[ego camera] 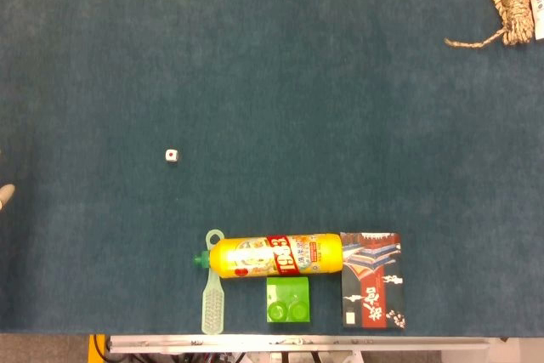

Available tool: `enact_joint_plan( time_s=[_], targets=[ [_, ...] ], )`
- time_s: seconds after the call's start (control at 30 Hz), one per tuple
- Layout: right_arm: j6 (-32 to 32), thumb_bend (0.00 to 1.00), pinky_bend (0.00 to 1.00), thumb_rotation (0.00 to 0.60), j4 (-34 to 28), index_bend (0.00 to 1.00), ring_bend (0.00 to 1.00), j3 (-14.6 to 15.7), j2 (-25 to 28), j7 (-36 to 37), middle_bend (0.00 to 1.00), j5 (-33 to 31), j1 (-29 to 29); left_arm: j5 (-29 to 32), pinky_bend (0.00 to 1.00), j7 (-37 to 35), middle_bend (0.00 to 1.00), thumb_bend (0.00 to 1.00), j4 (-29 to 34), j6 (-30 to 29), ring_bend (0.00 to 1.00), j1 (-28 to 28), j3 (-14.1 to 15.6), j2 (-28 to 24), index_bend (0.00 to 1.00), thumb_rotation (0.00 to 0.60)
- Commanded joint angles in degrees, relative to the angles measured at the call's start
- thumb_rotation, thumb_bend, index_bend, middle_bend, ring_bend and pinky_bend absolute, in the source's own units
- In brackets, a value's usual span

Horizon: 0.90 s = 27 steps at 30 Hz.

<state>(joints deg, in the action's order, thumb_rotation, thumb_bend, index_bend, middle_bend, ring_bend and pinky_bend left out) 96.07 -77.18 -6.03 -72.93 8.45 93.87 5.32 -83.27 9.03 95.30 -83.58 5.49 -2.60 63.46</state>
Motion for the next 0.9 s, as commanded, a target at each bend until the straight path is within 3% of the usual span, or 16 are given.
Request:
enact_joint_plan(
  time_s=[0.03,0.6,0.8,0.9],
  targets=[
    [-0.31,0.41,0.54,0.600,-0.26,0.39,0.36,0.05,0.23,0.08,0.41,-0.21,0.16,0.36,0.41,0.17,0.35,0.03,-0.28,0.50,0.24,0.11,0.13,0.05,0.48,0.600],
    [-3.43,0.41,0.53,0.600,-1.15,0.39,0.36,-0.17,1.25,1.00,0.41,-2.46,1.12,-0.11,0.43,0.08,0.35,0.03,-0.75,-0.21,0.24,-0.27,0.49,0.63,0.48,0.600],
    [-1.25,0.40,0.53,0.600,-2.53,0.39,0.36,-0.68,2.40,0.28,0.41,-2.52,0.23,-0.62,0.46,-1.11,0.36,0.03,-1.10,1.91,0.26,0.32,1.46,0.91,0.48,0.600],
    [-0.74,0.40,0.53,0.600,-4.14,0.39,0.36,-0.56,3.46,-1.77,0.42,-3.44,-0.84,-1.88,0.47,-1.67,0.37,0.09,0.26,2.58,0.27,0.32,2.61,0.64,0.48,0.600]
  ],
)
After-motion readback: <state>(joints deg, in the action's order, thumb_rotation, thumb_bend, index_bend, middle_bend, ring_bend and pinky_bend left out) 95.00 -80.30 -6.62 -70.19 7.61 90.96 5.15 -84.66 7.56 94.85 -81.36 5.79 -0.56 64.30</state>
